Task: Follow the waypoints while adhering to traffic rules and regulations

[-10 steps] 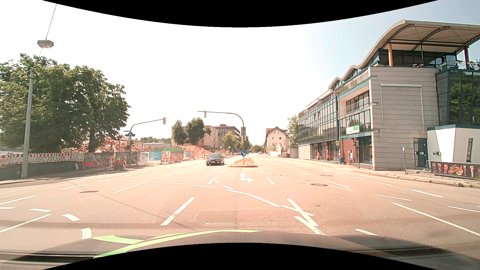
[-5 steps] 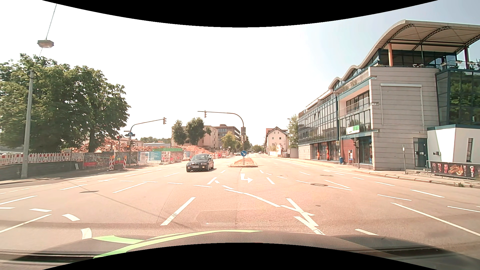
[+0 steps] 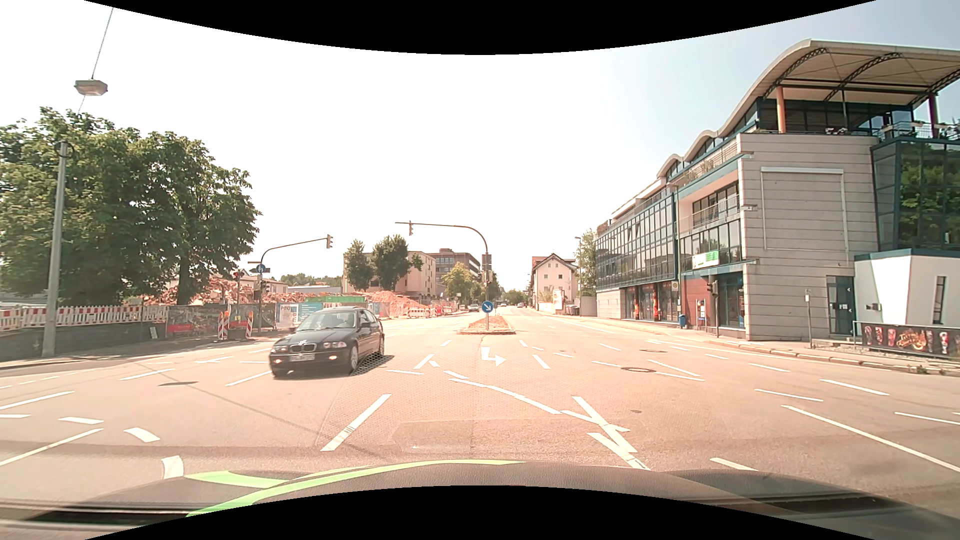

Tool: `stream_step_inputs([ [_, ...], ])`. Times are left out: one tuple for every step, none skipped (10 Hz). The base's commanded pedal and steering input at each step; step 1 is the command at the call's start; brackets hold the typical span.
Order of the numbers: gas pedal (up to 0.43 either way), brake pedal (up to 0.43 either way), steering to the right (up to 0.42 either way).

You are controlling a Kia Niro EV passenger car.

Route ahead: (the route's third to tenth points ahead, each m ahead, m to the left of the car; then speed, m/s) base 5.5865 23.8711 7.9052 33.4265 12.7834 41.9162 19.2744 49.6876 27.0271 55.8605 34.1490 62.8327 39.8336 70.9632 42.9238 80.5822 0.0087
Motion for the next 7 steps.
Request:
stream_step_inputs([
  [0.0,0.232,-0.093],
  [0.0,0.232,-0.093],
  [0.0,0.232,-0.093],
  [0.0,0.232,-0.093],
  [0.0,0.232,-0.093],
  [0.0,0.232,-0.093],
  [0.0,0.232,-0.093],
])
